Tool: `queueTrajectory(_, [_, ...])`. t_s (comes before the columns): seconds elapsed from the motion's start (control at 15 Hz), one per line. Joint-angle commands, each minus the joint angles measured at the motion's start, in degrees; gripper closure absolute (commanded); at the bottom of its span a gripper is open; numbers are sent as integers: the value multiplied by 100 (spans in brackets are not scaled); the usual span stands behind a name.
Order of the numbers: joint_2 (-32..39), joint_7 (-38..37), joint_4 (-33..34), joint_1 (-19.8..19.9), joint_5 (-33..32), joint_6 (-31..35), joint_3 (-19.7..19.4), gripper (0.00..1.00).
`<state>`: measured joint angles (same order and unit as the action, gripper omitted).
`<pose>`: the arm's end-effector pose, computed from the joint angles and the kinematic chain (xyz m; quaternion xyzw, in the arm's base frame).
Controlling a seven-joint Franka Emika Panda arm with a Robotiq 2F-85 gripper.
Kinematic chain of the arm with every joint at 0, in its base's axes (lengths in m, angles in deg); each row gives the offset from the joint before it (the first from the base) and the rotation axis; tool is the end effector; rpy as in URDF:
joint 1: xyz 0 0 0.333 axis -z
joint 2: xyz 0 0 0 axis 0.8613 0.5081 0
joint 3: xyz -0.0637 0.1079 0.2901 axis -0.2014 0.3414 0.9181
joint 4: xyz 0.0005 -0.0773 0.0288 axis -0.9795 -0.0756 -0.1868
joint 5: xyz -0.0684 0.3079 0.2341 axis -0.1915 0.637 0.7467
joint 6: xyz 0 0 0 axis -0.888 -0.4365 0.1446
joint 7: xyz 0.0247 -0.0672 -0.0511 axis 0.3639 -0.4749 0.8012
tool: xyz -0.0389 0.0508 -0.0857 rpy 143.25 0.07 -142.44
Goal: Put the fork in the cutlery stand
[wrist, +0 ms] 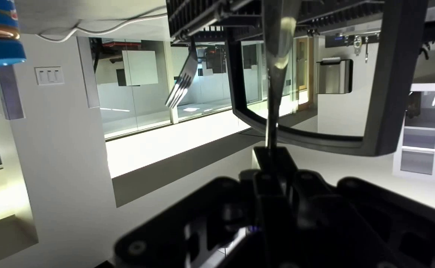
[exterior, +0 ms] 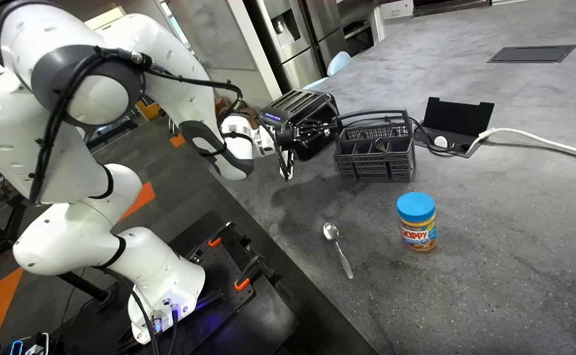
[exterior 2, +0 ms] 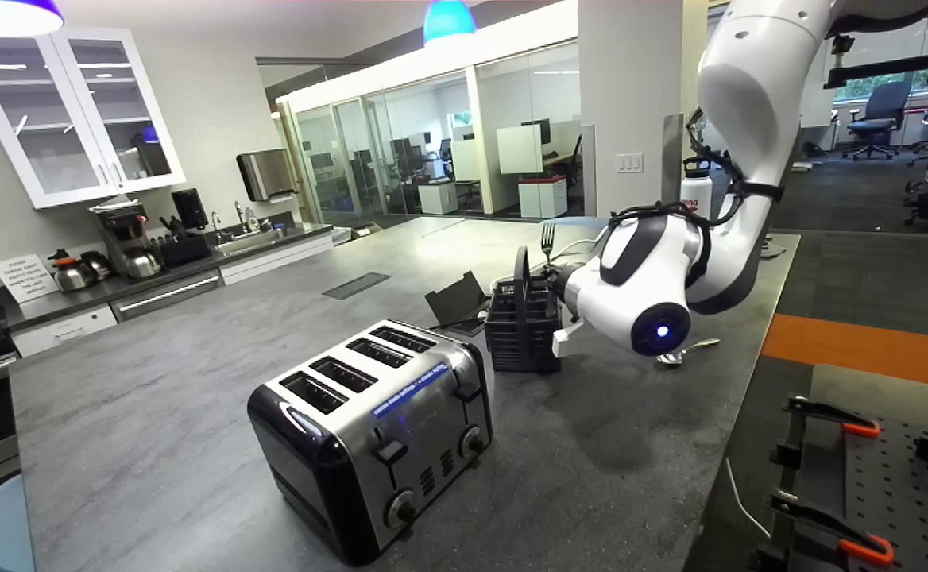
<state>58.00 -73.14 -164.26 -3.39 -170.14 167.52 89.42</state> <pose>0.4745 0.0097 0.1874 0.6962 -0.2763 0.6262 0.2166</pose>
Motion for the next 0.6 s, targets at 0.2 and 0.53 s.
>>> queueTrajectory(0.2, [556, 0, -65, -14, -497, -427, -231, 98])
queueTrajectory(0.53, [783, 0, -46, -101, -559, -595, -408, 66])
